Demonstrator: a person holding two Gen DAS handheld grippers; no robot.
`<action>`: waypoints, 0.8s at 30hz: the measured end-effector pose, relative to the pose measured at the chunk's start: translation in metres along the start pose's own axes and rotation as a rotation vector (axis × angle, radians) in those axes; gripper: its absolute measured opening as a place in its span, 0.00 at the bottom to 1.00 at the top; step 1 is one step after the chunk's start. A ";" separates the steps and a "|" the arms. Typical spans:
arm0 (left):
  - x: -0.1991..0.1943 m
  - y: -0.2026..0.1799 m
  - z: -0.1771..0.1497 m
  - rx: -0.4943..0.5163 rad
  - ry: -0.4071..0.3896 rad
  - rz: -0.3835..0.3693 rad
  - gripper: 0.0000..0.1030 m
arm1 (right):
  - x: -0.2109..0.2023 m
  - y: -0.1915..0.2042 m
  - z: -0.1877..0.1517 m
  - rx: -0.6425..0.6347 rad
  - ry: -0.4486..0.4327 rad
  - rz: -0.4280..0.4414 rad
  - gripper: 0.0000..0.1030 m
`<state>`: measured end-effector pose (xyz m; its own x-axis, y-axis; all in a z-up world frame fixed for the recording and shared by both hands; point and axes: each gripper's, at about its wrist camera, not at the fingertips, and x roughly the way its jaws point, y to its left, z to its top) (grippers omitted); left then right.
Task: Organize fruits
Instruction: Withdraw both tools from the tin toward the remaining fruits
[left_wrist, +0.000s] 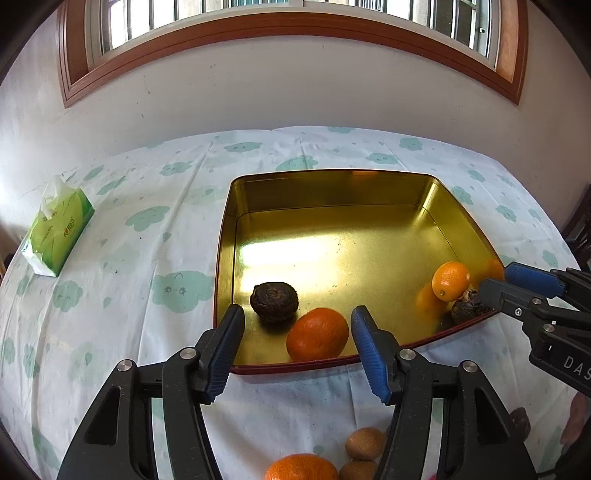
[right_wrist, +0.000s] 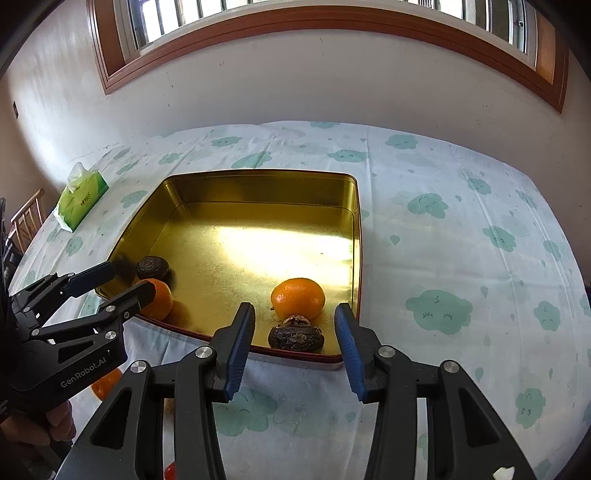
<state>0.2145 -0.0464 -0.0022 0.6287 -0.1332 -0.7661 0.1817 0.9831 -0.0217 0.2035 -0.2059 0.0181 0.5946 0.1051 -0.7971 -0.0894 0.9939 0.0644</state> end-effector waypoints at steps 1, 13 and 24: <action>-0.005 0.000 -0.002 0.004 -0.006 0.000 0.59 | -0.004 0.000 -0.001 0.002 -0.005 0.000 0.41; -0.067 0.009 -0.051 0.018 -0.042 0.046 0.59 | -0.051 0.002 -0.047 0.006 -0.024 -0.006 0.42; -0.099 0.014 -0.113 -0.021 -0.021 0.050 0.59 | -0.089 0.001 -0.105 0.035 -0.032 0.005 0.42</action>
<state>0.0689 -0.0051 0.0008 0.6524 -0.0860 -0.7530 0.1337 0.9910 0.0027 0.0668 -0.2181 0.0266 0.6198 0.1110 -0.7769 -0.0651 0.9938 0.0901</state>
